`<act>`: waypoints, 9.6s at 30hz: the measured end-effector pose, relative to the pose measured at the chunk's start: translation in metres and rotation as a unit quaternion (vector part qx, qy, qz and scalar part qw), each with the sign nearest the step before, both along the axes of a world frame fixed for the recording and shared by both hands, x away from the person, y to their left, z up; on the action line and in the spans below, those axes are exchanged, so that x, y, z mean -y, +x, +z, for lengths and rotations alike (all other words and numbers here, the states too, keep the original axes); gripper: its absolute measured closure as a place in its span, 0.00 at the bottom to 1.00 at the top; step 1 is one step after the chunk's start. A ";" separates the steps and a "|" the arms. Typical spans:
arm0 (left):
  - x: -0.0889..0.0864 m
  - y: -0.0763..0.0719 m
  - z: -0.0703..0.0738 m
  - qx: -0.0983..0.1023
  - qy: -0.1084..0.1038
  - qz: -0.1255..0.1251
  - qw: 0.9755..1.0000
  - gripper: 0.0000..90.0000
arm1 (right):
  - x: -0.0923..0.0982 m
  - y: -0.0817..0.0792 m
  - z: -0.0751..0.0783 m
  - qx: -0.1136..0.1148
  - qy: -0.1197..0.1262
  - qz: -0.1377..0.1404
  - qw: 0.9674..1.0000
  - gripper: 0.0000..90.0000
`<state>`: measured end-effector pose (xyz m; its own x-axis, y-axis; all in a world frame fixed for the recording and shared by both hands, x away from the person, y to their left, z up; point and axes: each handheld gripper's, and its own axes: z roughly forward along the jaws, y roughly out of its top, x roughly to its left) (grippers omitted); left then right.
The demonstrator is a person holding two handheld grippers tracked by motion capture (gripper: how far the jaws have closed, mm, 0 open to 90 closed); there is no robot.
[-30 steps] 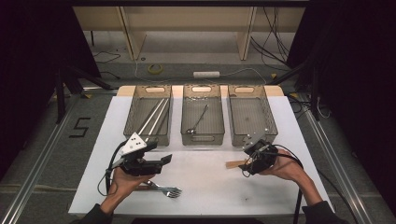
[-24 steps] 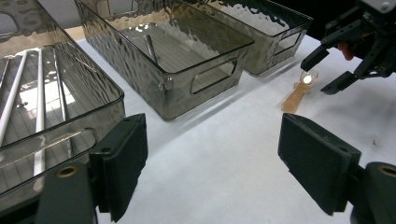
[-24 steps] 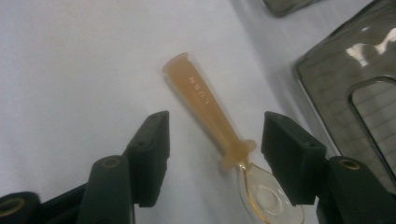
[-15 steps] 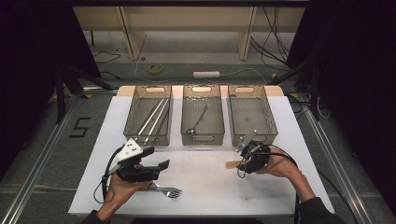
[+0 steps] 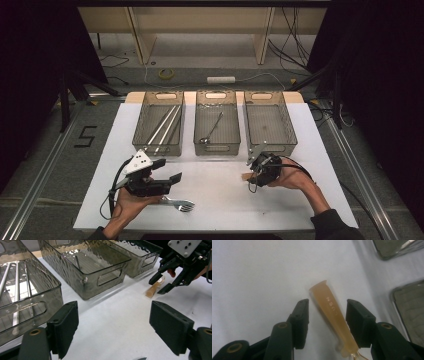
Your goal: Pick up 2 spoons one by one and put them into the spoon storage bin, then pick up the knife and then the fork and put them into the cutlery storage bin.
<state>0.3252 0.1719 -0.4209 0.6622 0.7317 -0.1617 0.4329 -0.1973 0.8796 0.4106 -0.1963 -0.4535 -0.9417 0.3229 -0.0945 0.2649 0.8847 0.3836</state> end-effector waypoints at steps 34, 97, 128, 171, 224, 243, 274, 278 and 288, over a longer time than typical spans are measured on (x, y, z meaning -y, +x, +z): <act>-0.002 -0.003 0.000 0.005 0.004 0.000 1.000 0.24 | -0.014 0.009 -0.006 -0.016 -0.035 0.044 0.998 0.74; -0.018 -0.004 0.001 0.022 -0.004 0.026 0.999 0.23 | -0.010 0.040 0.100 0.042 0.254 -0.126 0.958 0.84; -0.031 -0.012 0.001 0.033 0.004 0.039 0.999 0.23 | -0.062 0.098 0.116 0.062 0.280 -0.196 0.938 0.83; -0.027 -0.013 0.000 0.038 0.015 0.030 0.999 0.22 | -0.086 0.123 0.065 0.075 0.249 -0.250 0.933 0.83; -0.029 0.000 0.005 -0.039 0.110 -0.007 0.993 0.23 | -0.017 0.031 0.075 0.055 0.293 -0.208 0.932 0.43; -0.024 0.005 0.000 -0.068 0.177 -0.034 0.981 0.24 | 0.034 -0.040 0.049 0.070 0.367 -0.214 0.902 0.37; -0.026 0.003 -0.005 -0.131 0.268 -0.066 0.952 0.24 | 0.044 -0.081 0.028 0.051 0.367 -0.221 0.902 0.31; -0.025 0.002 -0.007 -0.134 0.281 -0.070 0.948 0.24 | 0.044 -0.084 0.027 0.049 0.368 -0.217 0.903 0.31; -0.024 0.002 -0.014 -0.148 0.319 -0.090 0.932 0.26 | 0.043 -0.087 0.026 0.044 0.364 -0.214 0.906 0.31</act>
<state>0.3273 0.1960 -0.4347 0.7784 0.6235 0.0728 0.5478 -0.7313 0.4063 0.3239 -0.2393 -0.4274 -0.7153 0.6627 0.2219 0.4641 0.2130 0.8598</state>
